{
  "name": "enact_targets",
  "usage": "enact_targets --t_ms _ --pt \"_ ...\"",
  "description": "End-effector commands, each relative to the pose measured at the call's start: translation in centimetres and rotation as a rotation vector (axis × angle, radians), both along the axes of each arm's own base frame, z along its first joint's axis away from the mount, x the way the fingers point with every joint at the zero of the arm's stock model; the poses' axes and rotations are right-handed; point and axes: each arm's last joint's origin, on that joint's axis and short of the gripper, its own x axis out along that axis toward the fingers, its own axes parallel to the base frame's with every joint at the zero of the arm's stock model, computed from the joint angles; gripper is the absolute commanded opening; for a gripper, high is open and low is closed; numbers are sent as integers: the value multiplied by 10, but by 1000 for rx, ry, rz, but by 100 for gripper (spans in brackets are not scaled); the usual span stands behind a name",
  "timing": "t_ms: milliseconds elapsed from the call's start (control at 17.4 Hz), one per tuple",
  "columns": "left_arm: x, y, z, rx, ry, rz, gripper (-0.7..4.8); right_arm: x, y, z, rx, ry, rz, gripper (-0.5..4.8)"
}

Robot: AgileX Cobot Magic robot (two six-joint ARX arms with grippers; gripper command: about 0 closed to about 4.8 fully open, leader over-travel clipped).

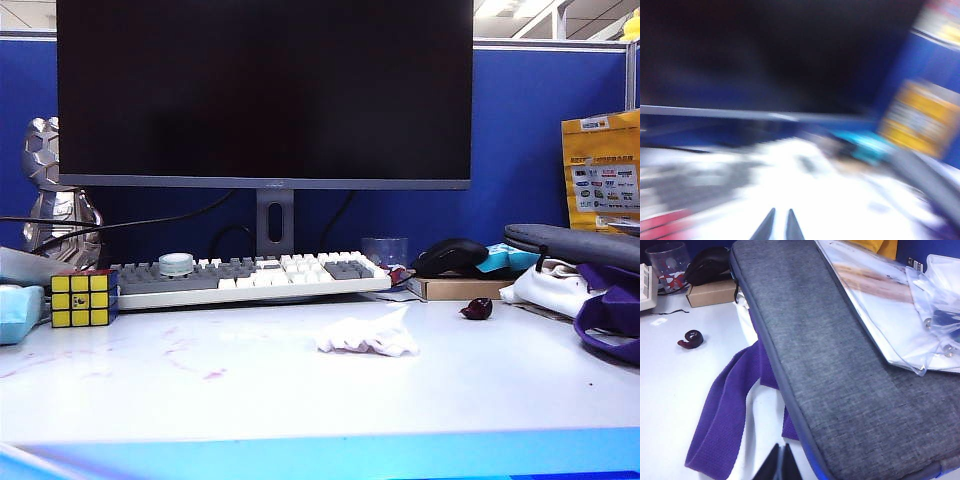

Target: Use the wet wipes on the table to wipe the cherry juice off the table, then put the wipes back on the table.

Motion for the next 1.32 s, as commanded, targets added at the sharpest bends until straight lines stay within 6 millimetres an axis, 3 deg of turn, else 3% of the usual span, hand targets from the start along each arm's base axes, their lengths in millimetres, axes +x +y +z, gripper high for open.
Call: enact_targets --t_ms 57,229,344,459,573,631,688,745,860,974,1318 --pt "60 -38 22 38 171 -301 35 0 0 0 -3 -2 -4 0" --pt "102 -84 8 121 329 -409 35 0 0 0 -3 -2 -4 0" --pt "119 -117 -14 178 390 -483 35 0 0 0 -3 -2 -4 0" --pt "128 -153 -48 237 499 -545 35 0 0 0 -3 -2 -4 0" --pt "125 -182 -66 293 541 -610 45 0 0 0 -3 -2 -4 0" --pt "120 -201 -67 367 529 -627 163 0 0 0 -3 -2 -4 0" --pt "118 -210 -62 431 493 -599 436 0 0 0 -3 -2 -4 0" --pt "116 -216 -56 464 451 -574 479 0 0 0 -3 -2 -4 -1" --pt "121 -220 -41 496 411 -445 479 0 0 0 -3 -2 -3 0" --pt "125 -223 -36 508 424 -428 451 0 0 0 -3 -2 -4 0" --pt "153 -249 -65 625 635 -442 390 0 0 0 -3 -2 -4 0"
